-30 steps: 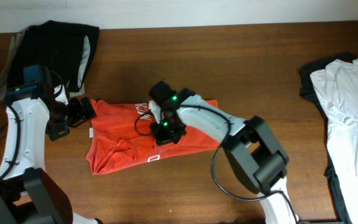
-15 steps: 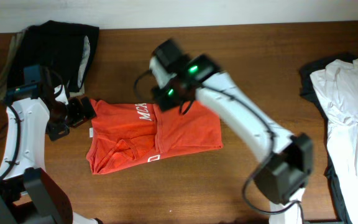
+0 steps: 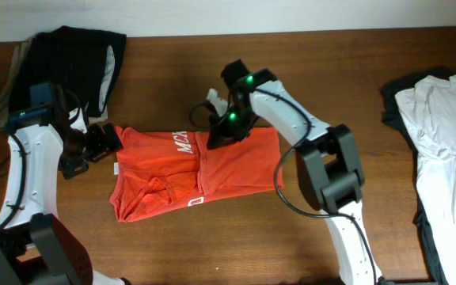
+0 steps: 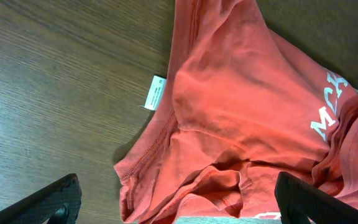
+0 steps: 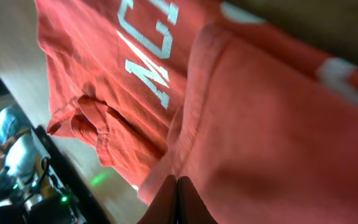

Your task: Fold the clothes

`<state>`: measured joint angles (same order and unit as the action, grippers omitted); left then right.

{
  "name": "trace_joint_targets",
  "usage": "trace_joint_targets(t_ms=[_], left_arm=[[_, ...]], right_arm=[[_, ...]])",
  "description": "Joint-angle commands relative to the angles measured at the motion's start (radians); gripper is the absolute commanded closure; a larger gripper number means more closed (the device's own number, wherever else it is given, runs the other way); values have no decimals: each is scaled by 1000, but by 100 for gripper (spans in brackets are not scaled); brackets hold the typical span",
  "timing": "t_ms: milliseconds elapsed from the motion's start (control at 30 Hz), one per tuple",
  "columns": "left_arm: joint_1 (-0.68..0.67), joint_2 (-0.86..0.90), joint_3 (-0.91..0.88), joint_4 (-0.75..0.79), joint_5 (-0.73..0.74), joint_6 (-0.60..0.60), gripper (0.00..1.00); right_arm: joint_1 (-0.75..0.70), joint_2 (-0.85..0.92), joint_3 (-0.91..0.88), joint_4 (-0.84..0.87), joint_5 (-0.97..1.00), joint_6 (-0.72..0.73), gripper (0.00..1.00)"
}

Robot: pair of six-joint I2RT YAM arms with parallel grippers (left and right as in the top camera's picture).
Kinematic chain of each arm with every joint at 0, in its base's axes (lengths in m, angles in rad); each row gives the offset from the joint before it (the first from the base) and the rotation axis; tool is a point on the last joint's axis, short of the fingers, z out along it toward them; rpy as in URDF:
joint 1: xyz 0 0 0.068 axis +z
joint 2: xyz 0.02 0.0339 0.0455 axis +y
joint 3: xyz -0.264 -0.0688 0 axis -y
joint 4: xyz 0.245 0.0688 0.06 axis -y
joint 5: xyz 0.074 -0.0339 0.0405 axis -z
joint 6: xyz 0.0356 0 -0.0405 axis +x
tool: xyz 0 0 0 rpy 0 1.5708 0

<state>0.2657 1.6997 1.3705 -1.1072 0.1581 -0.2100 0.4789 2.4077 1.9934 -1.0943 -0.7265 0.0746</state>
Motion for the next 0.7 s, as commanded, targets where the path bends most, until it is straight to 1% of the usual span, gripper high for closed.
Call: trace_joint_targets(t_ms=[0,67,167,233,333,400,467,567,667], left_arm=[[-2,-2,5,0,11,-3,1],[-2,-2,5,-1,11,-3,1],[-2,-2,5,-2,11,-3,1],[-2,-2,5,-5,11,-3,1],[-2,-2,5,-4,11,-3,1],[-2,-2,5,-1,12,-3,1],[-2,-2,5,6,16,-3,1],[-4,-2,5,6,21,-3,1],[-4,-2,5,11,22,-3,1]], right_arm=[[25,53,0,42,-60,-9,95],[25,85,0,99,-60,24,95],[11,112,0,187,-39,68,92],[-1,119,0,214,-25,91,92],[-18,121,0,249,54,93,91],[-30,121,0,309,109,97,91],[-48,119,5,364,109,99,91],[-66,114,72,315,78,86,92],[-75,97,222,159,55,28,92]])
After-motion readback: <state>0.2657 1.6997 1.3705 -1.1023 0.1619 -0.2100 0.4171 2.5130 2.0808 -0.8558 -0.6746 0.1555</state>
